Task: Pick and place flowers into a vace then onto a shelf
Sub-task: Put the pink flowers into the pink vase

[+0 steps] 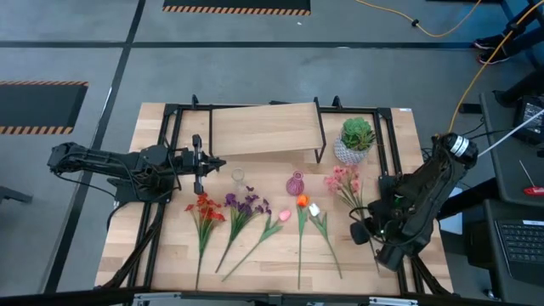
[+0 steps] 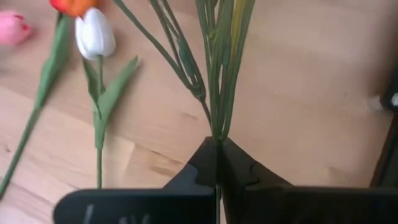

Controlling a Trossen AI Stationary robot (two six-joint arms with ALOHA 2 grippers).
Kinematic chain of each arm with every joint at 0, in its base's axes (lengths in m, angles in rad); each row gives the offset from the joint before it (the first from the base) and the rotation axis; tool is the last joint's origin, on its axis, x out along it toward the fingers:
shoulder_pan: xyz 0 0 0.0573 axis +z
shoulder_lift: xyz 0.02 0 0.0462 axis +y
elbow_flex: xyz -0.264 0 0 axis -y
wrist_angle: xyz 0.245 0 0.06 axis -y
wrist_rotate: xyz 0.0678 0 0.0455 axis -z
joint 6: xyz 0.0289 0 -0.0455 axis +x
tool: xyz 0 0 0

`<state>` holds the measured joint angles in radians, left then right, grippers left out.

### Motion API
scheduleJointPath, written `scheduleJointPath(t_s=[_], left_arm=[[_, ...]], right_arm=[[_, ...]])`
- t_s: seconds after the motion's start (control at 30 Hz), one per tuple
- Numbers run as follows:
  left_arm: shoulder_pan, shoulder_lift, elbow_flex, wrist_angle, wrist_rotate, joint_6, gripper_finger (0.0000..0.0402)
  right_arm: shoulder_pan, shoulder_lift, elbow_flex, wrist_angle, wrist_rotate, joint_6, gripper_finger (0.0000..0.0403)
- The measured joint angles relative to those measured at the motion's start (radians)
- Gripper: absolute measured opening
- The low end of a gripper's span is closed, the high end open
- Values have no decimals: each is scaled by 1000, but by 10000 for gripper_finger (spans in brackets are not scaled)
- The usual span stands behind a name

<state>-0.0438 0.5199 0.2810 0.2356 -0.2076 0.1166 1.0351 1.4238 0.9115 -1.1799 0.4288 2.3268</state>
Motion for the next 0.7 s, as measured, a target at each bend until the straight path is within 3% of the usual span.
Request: scheduleJointPath(t_s=[0.2, 0.63, 0.7], left_arm=[[0, 0, 0, 0, 0, -11, 4], [0, 0, 0, 0, -18, -102, 4], [0, 0, 0, 0, -39, -121, 4]], right_arm=[[31, -67, 0, -87, 129, -8, 0], [-6, -130, -1, -154, 730, -409, 0], [-27, -130, -1, -176, 786, -454, 0]])
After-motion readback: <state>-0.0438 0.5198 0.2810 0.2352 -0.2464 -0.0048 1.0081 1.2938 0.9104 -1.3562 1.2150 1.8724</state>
